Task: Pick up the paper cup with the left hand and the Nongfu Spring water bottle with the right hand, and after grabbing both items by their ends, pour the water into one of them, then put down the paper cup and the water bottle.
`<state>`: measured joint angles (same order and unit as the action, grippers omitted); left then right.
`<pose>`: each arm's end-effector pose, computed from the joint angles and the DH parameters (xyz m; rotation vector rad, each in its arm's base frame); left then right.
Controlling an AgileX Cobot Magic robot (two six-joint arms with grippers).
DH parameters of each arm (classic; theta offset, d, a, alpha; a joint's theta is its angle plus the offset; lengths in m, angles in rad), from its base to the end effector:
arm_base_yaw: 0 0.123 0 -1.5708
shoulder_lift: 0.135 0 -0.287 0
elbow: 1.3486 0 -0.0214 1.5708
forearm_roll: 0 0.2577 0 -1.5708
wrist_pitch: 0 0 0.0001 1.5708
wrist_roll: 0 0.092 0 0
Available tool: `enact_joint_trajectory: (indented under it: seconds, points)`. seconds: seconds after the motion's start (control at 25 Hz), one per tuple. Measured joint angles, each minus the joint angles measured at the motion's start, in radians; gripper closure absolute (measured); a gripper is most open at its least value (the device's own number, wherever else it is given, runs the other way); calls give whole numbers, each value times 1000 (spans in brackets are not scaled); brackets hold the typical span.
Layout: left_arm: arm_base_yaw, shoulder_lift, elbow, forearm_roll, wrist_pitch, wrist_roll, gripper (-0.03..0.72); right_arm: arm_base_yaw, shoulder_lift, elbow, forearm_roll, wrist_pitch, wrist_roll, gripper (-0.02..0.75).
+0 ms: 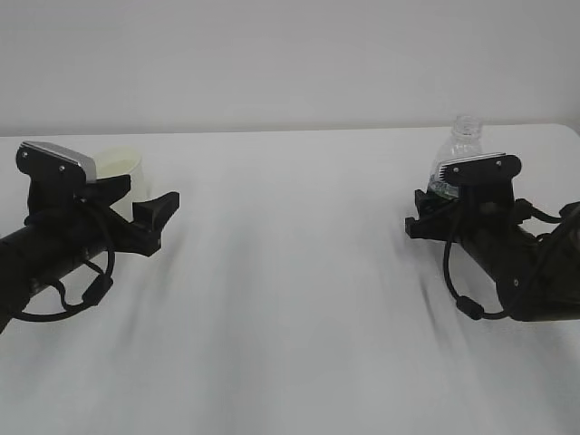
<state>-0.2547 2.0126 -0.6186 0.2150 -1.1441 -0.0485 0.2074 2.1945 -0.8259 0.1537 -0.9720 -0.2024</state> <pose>0.3181 -0.1013 0.1049 0.3999 1.7039 -0.3262 0.3725 0.0665 0.0620 -0.2167 1.8710 -0.0564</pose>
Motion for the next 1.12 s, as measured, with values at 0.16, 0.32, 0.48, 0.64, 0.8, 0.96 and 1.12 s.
enact_joint_trajectory:
  seconds: [0.16,0.32,0.48,0.64,0.8,0.96,1.12]
  points:
    - [0,0,0,0,0,0,101,0,0,0,0,-3,0,184]
    - [0,0,0,0,0,0,101,0,0,0,2,-3,0,182]
    - [0,0,0,0,0,-2,101,0,-12,19,2,-3,2,182]
    - [0,0,0,0,0,-2,101,0,-54,52,2,-2,2,182]
    - [0,0,0,0,0,-2,101,0,-82,76,2,-2,11,181]
    - [0,0,0,0,0,-2,101,0,-106,96,2,11,42,181]
    - [0,-2,0,0,0,-2,101,0,-134,124,-1,30,62,181]
